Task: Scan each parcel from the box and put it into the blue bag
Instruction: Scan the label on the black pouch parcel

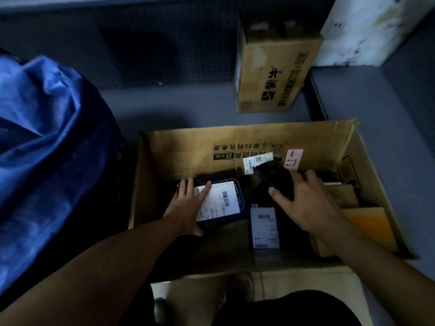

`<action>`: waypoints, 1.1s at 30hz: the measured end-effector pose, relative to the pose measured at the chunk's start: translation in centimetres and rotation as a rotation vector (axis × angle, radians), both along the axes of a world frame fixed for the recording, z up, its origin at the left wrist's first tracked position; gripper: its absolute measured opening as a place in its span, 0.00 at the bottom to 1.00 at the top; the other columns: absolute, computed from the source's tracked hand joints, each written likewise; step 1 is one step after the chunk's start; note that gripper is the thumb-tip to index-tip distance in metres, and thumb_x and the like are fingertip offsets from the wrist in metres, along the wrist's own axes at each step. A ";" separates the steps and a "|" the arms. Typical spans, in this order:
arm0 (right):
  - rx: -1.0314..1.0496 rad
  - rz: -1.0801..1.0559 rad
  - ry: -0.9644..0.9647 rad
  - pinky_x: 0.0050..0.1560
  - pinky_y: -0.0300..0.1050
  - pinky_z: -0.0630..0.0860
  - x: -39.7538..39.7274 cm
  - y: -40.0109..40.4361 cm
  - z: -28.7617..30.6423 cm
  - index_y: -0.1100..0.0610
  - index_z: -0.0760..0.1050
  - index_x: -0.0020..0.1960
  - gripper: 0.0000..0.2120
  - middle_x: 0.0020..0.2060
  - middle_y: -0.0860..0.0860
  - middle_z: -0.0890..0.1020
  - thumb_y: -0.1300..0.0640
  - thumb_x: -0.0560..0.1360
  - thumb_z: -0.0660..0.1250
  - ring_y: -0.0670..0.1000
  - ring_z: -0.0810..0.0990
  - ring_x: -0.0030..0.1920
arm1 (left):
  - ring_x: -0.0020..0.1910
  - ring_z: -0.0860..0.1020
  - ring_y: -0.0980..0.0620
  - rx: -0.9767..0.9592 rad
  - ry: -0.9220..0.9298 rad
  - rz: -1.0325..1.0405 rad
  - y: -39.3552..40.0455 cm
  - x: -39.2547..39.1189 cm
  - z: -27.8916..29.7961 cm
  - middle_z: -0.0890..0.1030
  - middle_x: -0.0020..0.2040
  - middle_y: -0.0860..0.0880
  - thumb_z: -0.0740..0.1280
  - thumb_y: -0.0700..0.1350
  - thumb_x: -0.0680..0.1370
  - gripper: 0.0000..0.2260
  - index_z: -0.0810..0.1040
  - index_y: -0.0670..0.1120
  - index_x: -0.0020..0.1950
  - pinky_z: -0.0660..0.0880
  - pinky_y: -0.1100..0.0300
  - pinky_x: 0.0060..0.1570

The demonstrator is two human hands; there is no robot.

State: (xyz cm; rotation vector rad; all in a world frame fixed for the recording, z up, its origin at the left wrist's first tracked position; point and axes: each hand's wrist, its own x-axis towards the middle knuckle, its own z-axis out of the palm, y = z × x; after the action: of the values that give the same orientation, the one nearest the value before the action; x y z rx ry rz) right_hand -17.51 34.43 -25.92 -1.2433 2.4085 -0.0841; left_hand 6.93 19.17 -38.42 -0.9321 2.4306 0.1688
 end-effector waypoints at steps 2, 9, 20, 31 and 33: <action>-0.001 -0.008 -0.006 0.64 0.54 0.70 0.0 0.2 1.9 0.52 0.62 0.75 0.34 0.66 0.57 0.66 0.32 0.77 0.56 0.58 0.68 0.66 | 0.77 0.42 0.31 -0.023 0.002 0.007 0.0 0.1 2.1 0.38 0.78 0.34 0.77 0.69 0.59 0.68 0.25 0.54 0.76 0.55 0.40 0.74; -0.049 -0.048 0.009 0.60 0.55 0.73 0.8 1.8 8.4 0.53 0.64 0.73 0.34 0.62 0.55 0.68 0.30 0.76 0.55 0.59 0.71 0.62 | 0.77 0.40 0.31 -0.151 0.078 0.030 -0.1 0.4 9.6 0.37 0.77 0.33 0.74 0.73 0.58 0.69 0.22 0.53 0.74 0.51 0.42 0.76; -0.274 -0.117 -0.095 0.43 0.47 0.72 4.0 4.2 19.4 0.49 0.74 0.59 0.24 0.54 0.52 0.75 0.31 0.76 0.58 0.52 0.77 0.50 | 0.77 0.41 0.30 -0.401 0.187 0.025 -0.1 2.6 22.0 0.38 0.77 0.31 0.72 0.74 0.58 0.68 0.23 0.52 0.75 0.52 0.42 0.76; -0.233 -0.360 -0.733 0.45 0.51 0.83 10.1 5.9 26.3 0.52 0.80 0.42 0.22 0.33 0.53 0.81 0.33 0.72 0.66 0.52 0.81 0.35 | 0.76 0.41 0.30 -0.555 0.292 0.082 0.0 4.0 31.7 0.39 0.77 0.31 0.74 0.71 0.59 0.67 0.26 0.53 0.76 0.51 0.41 0.75; -0.221 -0.413 -0.831 0.46 0.53 0.84 11.3 6.4 27.2 0.53 0.80 0.47 0.21 0.39 0.57 0.82 0.34 0.72 0.68 0.53 0.82 0.37 | 0.76 0.42 0.29 -0.581 0.307 0.086 0.2 4.3 32.6 0.40 0.77 0.31 0.74 0.72 0.58 0.68 0.27 0.53 0.77 0.51 0.41 0.75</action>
State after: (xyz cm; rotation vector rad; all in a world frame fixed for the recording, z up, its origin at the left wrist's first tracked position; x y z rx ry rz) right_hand -6.20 40.78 1.25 -0.5750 1.8800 -0.8301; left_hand 11.24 19.41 -5.83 -1.3394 2.7827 -0.4176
